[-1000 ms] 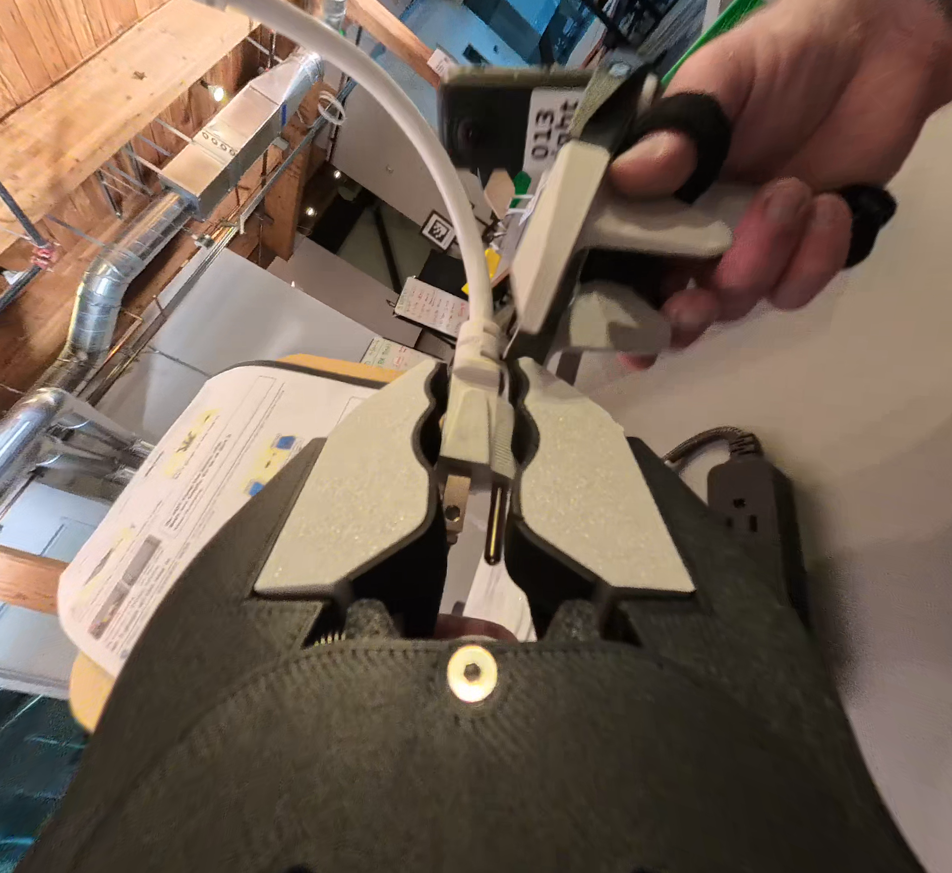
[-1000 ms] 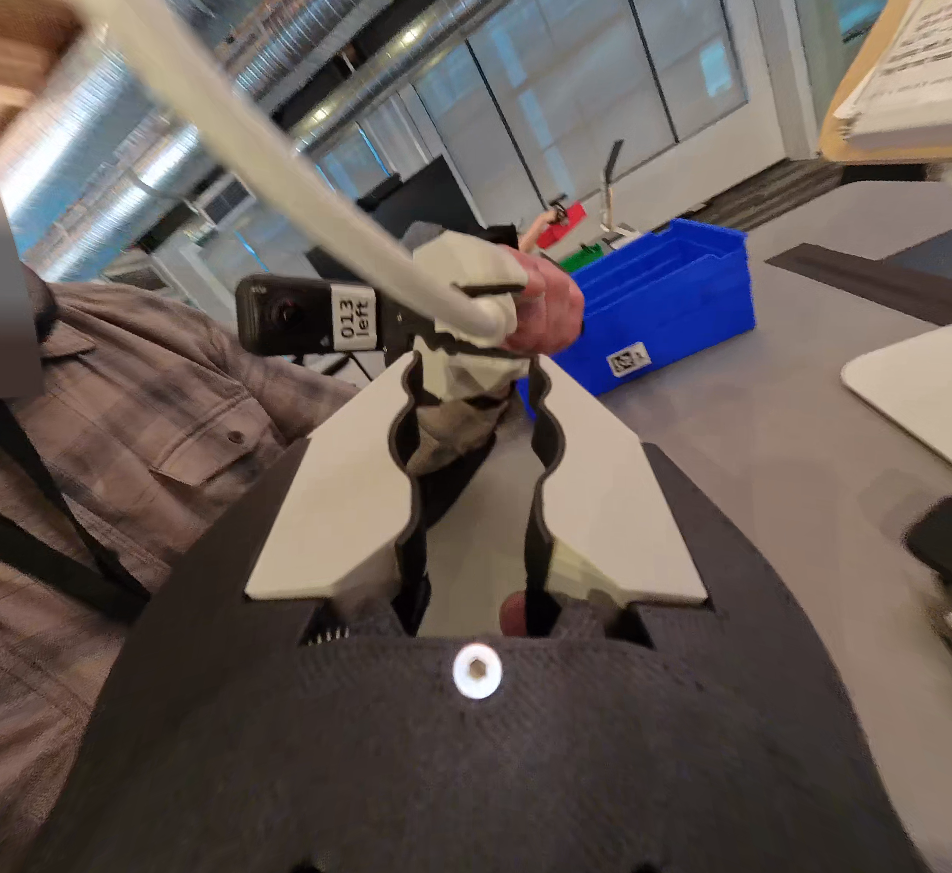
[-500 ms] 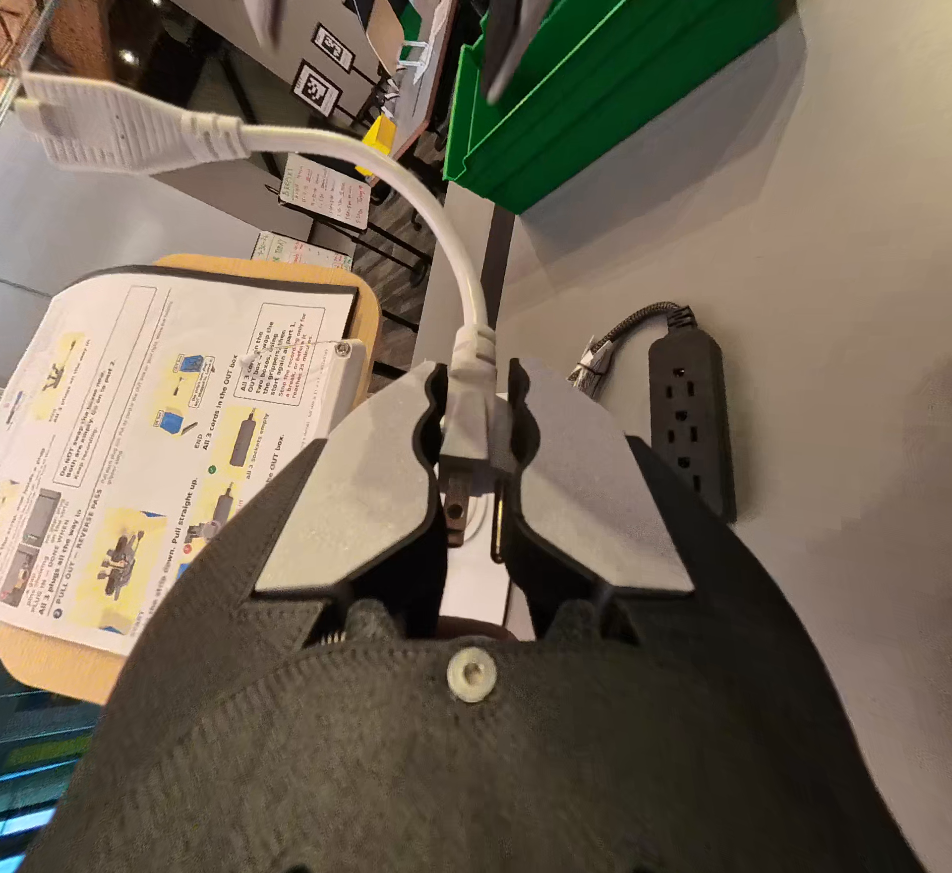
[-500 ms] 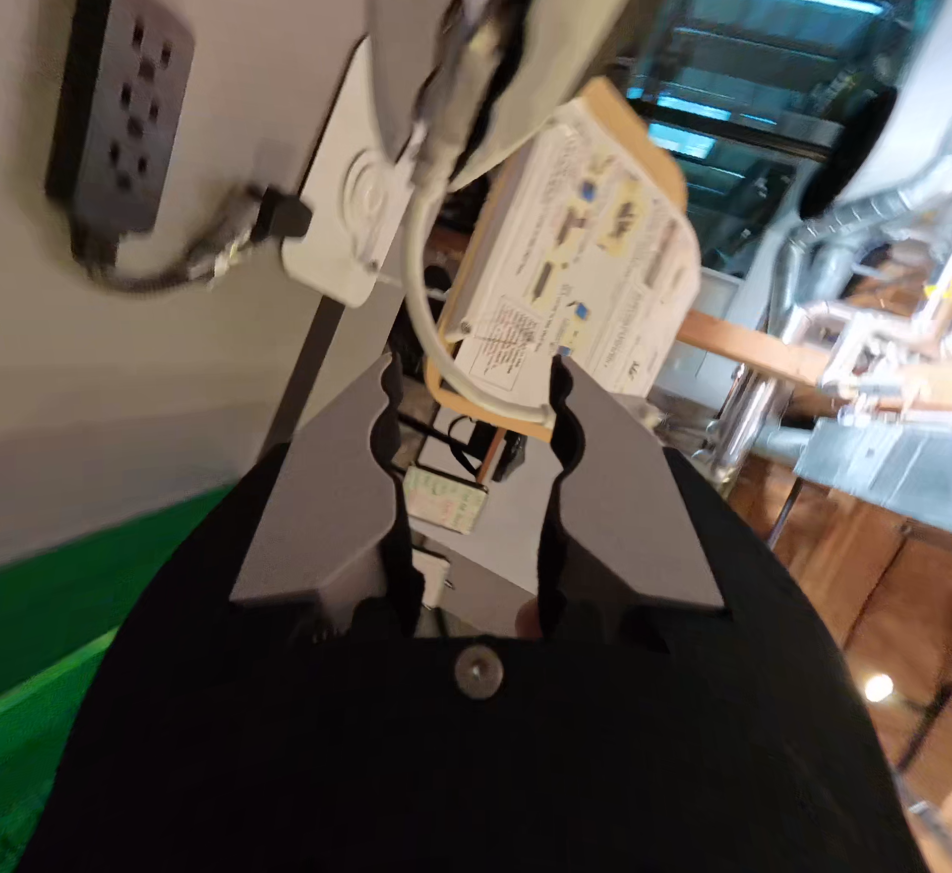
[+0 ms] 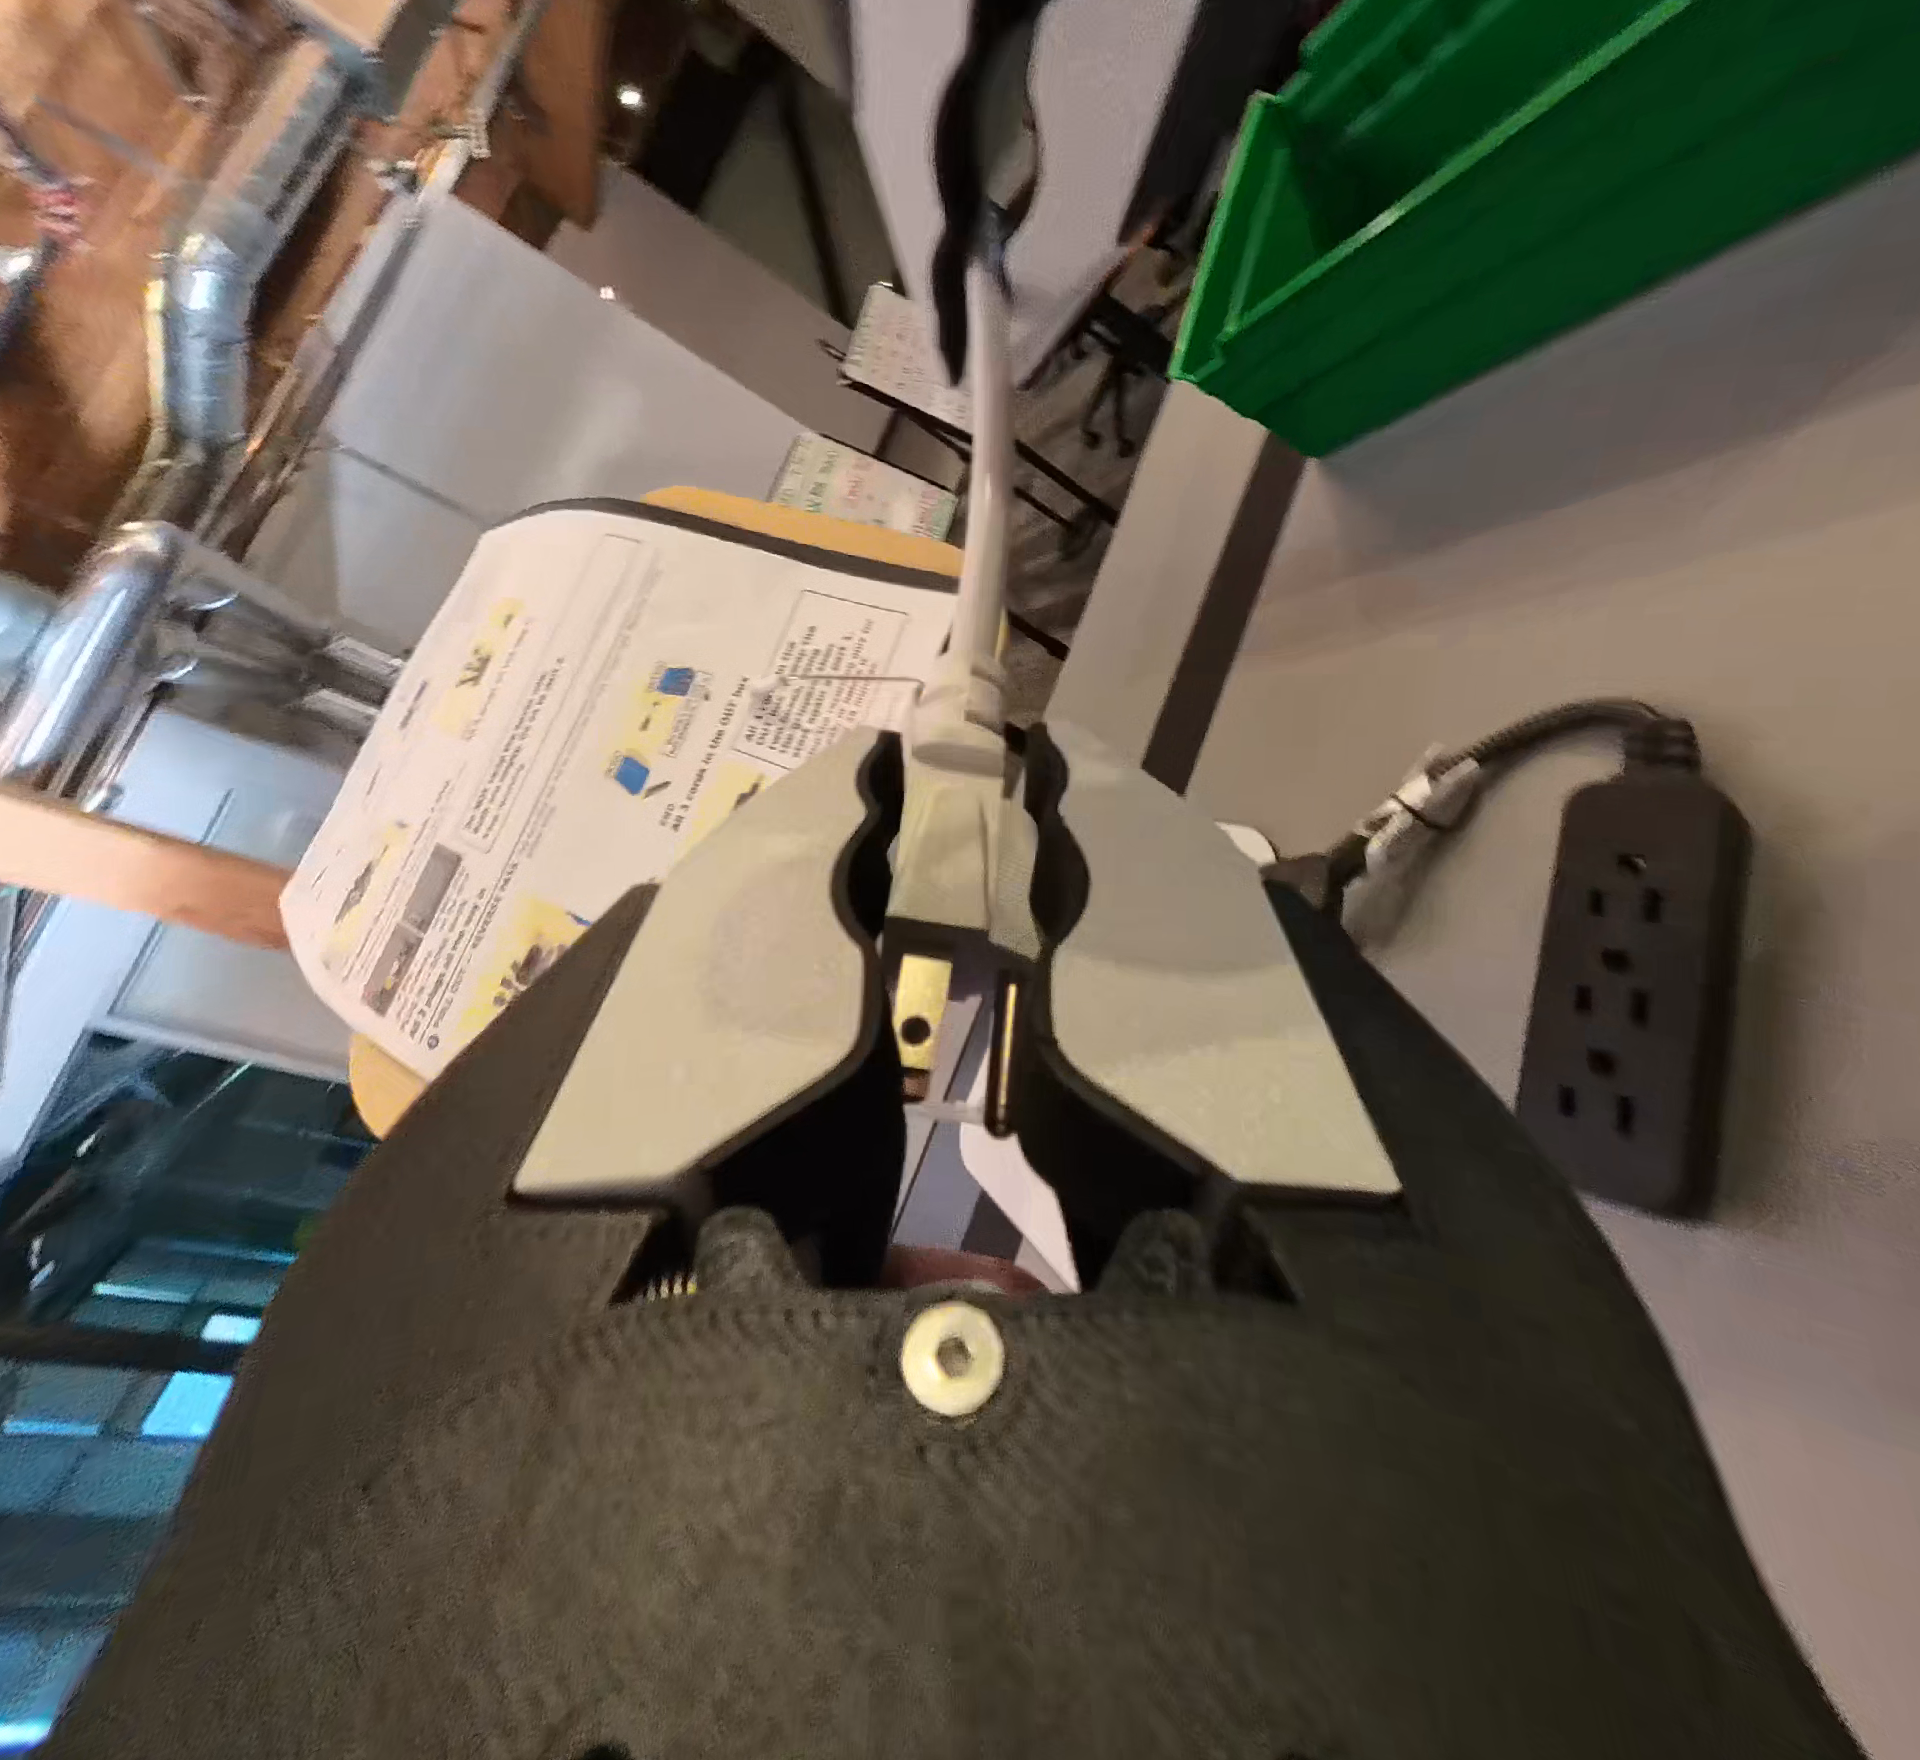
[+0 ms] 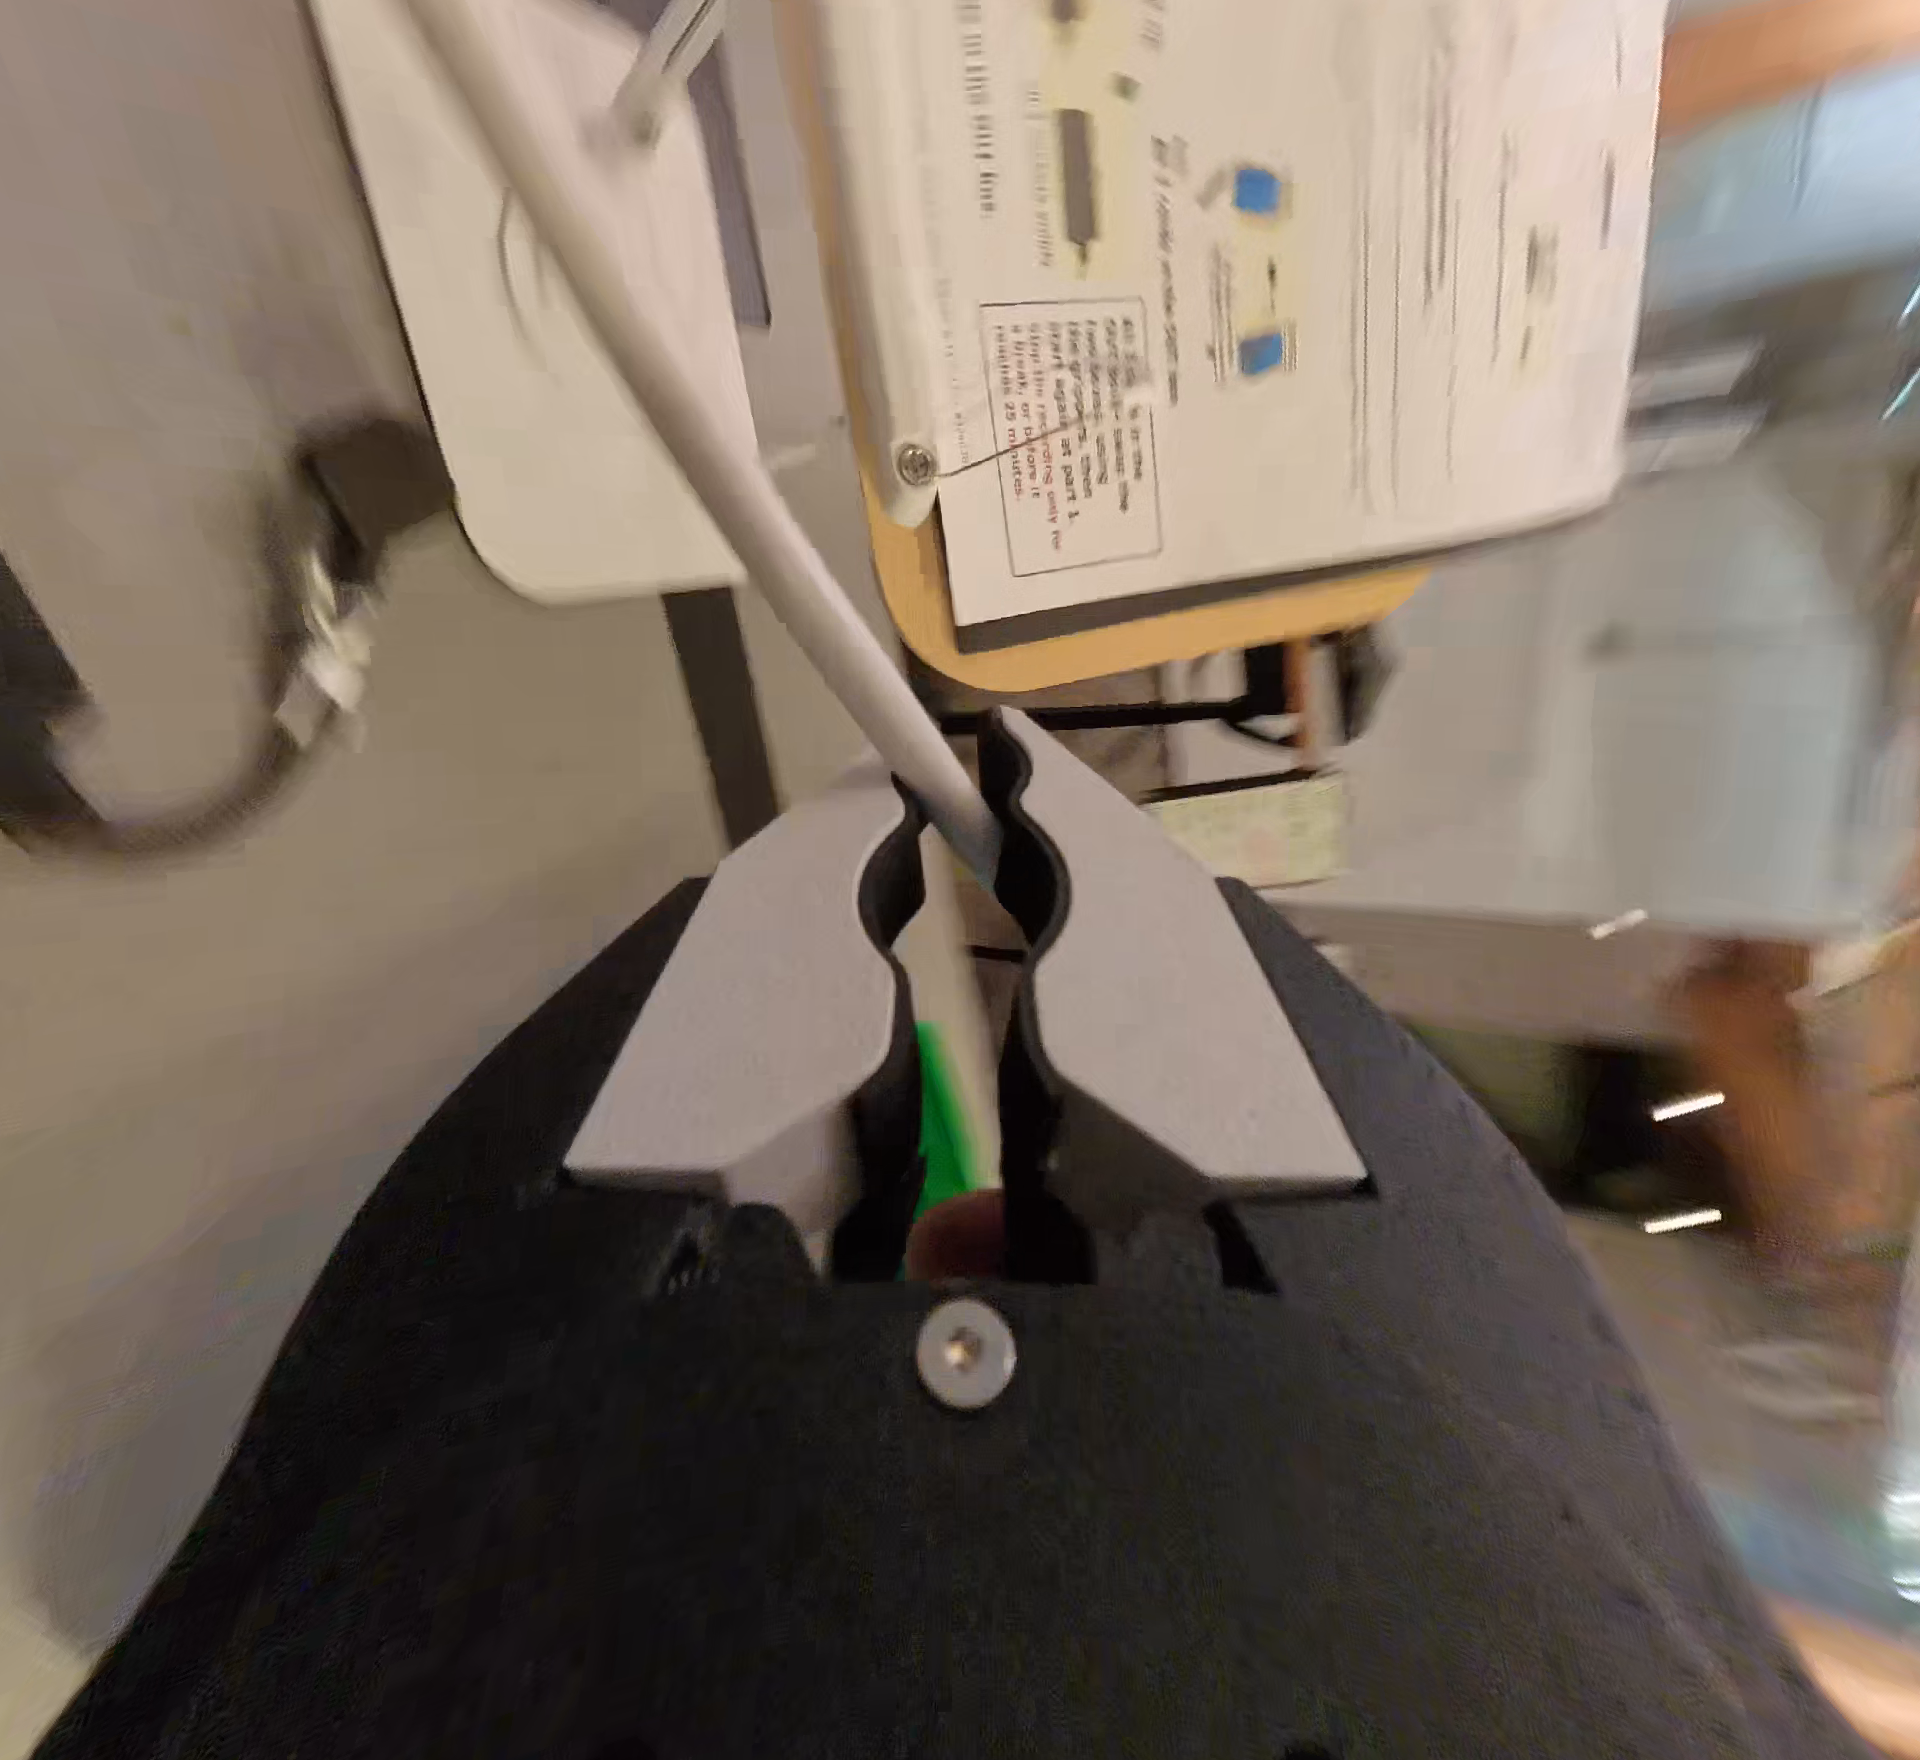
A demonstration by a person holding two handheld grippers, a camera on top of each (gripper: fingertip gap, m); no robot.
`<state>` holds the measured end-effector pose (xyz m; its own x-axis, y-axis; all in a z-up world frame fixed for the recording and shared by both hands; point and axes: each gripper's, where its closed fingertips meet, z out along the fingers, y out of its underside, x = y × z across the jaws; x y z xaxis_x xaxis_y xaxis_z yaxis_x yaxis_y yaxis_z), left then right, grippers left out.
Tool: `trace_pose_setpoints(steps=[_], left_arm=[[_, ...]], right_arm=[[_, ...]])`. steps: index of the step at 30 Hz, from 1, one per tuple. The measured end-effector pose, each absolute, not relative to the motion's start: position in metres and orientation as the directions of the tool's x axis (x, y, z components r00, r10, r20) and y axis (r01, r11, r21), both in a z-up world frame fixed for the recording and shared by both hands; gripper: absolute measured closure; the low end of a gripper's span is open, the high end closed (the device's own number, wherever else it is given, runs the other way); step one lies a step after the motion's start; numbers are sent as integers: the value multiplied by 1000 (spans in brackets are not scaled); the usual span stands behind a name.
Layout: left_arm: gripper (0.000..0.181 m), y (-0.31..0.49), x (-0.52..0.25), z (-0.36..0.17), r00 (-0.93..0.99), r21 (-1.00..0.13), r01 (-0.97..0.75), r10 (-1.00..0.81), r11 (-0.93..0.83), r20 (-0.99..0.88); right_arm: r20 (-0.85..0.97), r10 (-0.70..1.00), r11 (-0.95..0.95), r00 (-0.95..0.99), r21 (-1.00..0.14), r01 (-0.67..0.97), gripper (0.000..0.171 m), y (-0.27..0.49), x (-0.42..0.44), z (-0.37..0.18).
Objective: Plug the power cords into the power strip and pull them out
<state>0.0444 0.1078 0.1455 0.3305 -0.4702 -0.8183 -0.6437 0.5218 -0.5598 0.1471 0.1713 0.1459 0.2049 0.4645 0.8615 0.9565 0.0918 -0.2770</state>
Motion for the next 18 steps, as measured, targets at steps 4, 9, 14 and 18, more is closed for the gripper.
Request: trace_pose_setpoints(steps=[4, 9, 14, 18], left_arm=[[159, 112, 51, 158, 484, -643, -554, -424, 529, -765], [159, 110, 60, 156, 557, -634, -514, -337, 578, -759], [159, 116, 55, 156, 587, -621, -517, -284, 589, -758], [159, 130, 42, 154, 619, -652, -497, -293, 573, -729]], right_arm=[[310, 564, -175, 765, -861, 478, 165, 166, 140, 121], [-383, 552, -423, 741, -894, -148, 166, 155, 112, 91], [-639, 552, -555, 536, -761, -336, 171, 139, 73, 79], [-710, 569, -614, 415, -702, -361, 171, 123, 37, 82]])
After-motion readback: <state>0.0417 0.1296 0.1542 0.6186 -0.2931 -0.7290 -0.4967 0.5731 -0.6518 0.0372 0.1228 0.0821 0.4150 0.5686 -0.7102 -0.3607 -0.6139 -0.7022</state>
